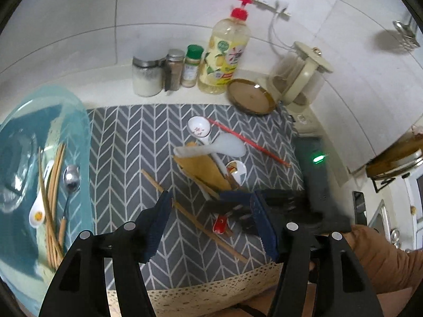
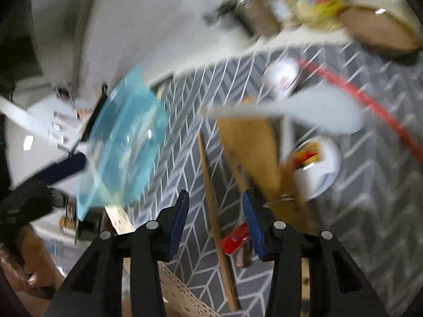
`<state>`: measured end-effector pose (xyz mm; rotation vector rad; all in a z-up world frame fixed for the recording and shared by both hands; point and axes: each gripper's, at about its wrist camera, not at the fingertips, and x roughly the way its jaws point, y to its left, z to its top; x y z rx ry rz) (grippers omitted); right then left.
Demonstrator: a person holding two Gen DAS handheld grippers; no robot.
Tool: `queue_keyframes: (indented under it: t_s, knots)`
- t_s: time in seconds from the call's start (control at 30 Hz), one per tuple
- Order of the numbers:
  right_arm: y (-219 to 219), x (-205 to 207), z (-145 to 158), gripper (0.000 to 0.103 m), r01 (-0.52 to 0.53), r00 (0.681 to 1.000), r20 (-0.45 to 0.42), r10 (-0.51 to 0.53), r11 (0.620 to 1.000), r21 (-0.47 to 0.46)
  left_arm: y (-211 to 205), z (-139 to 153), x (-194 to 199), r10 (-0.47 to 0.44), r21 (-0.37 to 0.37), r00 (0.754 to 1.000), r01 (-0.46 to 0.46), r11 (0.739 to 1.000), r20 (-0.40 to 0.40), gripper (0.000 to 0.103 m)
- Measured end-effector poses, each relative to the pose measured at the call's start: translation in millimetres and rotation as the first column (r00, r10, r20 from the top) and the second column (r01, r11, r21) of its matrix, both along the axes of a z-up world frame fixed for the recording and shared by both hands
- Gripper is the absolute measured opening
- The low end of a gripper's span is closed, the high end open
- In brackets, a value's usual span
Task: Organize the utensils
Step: 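Move both tools back over the utensil pile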
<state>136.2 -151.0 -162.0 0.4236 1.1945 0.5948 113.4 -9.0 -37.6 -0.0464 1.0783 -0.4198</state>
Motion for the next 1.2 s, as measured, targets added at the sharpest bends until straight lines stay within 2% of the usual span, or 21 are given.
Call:
queue_keyframes:
  t_s: [0.1, 0.2, 0.3, 0.47, 0.63, 0.73, 0.87, 0.93, 1.07, 1.13, 1.2]
  knots:
    - [9, -5, -2, 0.039, -0.036, 0.999, 0.025, 0.038, 0.995, -0.095, 1, -2, 0, 0.016, 0.009, 1.000, -0.016, 1.000, -0.008, 0.063]
    - [-2, -10, -2, 0.038, -0.040, 0.999, -0.009, 0.039, 0.992, -0.124, 3, -6, 2, 0.028, 0.013, 1.000, -0.027, 1.000, -0.013, 0.063]
    - [-26, -21, -11, 0.037, -0.034, 0.998, -0.049, 0.025, 0.979, -0.200, 4, -11, 5, 0.031, 0.017, 0.999, -0.031, 0.999, -0.022, 0.063]
    - [-74, -35, -6, 0.037, 0.037, 0.999, -0.008, -0.040, 0.967, -0.252, 1, -20, 9, 0.016, 0.018, 0.999, -0.016, 1.000, -0.039, 0.063]
    - [-123, -30, -2, 0.037, 0.208, 0.978, 0.058, -0.200, 0.945, -0.253, -11, -36, 22, -0.029, 0.006, 0.998, 0.030, 1.000, -0.058, 0.062]
    - [-133, -20, 0, 0.037, 0.251, 0.968, 0.081, -0.238, 0.939, -0.235, -22, -49, 32, -0.058, 0.006, 0.995, 0.059, 0.998, -0.079, 0.062]
    - [-149, -19, 16, 0.037, 0.280, 0.960, 0.093, -0.265, 0.924, -0.259, -30, -54, 37, -0.079, 0.016, 0.993, 0.081, 0.997, -0.091, 0.063]
    - [-157, -27, 33, 0.037, 0.297, 0.953, 0.128, -0.274, 0.928, -0.223, -30, -52, 39, -0.084, 0.012, 0.993, 0.085, 0.996, -0.086, 0.063]
    - [-172, -28, 49, 0.038, 0.314, 0.942, 0.194, -0.274, 0.923, -0.222, -31, -51, 45, -0.084, 0.013, 0.993, 0.086, 0.996, -0.083, 0.064]
    - [-171, -16, 49, 0.038, 0.283, 0.949, 0.205, -0.238, 0.930, -0.234, -34, -53, 48, -0.087, 0.011, 0.992, 0.088, 0.996, -0.088, 0.064]
    - [-159, 2, 43, 0.038, 0.207, 0.965, 0.212, -0.157, 0.949, -0.239, -39, -55, 49, -0.092, 0.007, 0.992, 0.093, 0.996, -0.091, 0.064]
